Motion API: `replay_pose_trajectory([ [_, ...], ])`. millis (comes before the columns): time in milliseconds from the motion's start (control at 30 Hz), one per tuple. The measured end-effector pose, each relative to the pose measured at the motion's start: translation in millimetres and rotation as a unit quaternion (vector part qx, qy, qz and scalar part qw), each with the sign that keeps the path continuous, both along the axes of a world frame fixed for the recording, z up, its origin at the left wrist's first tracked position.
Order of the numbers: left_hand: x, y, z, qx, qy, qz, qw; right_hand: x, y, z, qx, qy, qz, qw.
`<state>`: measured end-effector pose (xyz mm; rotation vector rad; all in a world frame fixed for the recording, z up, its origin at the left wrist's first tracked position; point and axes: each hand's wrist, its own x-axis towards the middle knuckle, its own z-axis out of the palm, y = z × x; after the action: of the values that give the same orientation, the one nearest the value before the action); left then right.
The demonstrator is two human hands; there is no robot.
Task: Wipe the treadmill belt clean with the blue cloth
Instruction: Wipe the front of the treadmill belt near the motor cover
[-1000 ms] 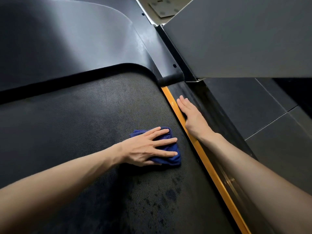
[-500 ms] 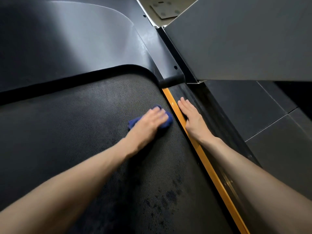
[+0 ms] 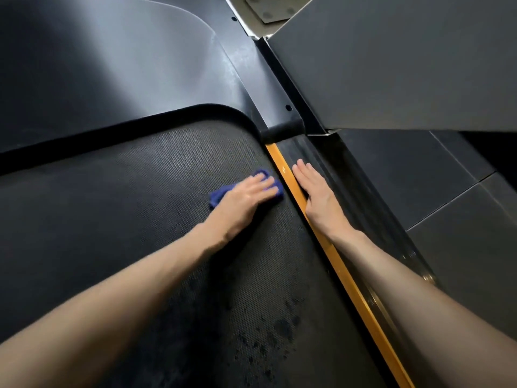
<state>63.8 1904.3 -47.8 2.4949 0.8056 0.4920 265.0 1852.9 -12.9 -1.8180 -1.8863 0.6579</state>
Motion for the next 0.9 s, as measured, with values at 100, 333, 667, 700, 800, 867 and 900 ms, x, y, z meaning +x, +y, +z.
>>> replay_pose_trajectory([
  [100,-3.8,-51.3,1.2,-0.010,0.038,-0.184,0.982,0.7,0.5,-7.2,0.024,-0.025,-0.007,0.999],
  [333,-48.9,51.5,11.9,0.016,0.032,0.182,0.983,-2.1,-0.8,-17.8,0.054,-0.054,-0.018,0.997],
  [667,-36.4,-67.9,3.3,-0.013,0.022,-0.183,0.983,-4.6,-1.4,-21.9,0.079,-0.100,-0.023,0.992],
  [700,-43.6,-54.7,0.8,0.022,0.028,-0.177,0.983,-5.4,-2.3,-20.8,0.078,-0.098,-0.024,0.992],
  [800,-75.1,4.7,-2.5,0.078,0.054,0.069,0.993,-8.6,-3.8,-16.5,0.071,-0.084,-0.029,0.994],
  [867,-104.4,33.1,2.5,0.044,0.053,0.260,0.963,-9.3,-4.9,-17.3,0.072,-0.083,-0.031,0.993],
  [900,-110.1,37.2,4.0,0.025,0.055,0.316,0.947,-9.4,-5.0,-17.7,0.074,-0.085,-0.032,0.993],
])
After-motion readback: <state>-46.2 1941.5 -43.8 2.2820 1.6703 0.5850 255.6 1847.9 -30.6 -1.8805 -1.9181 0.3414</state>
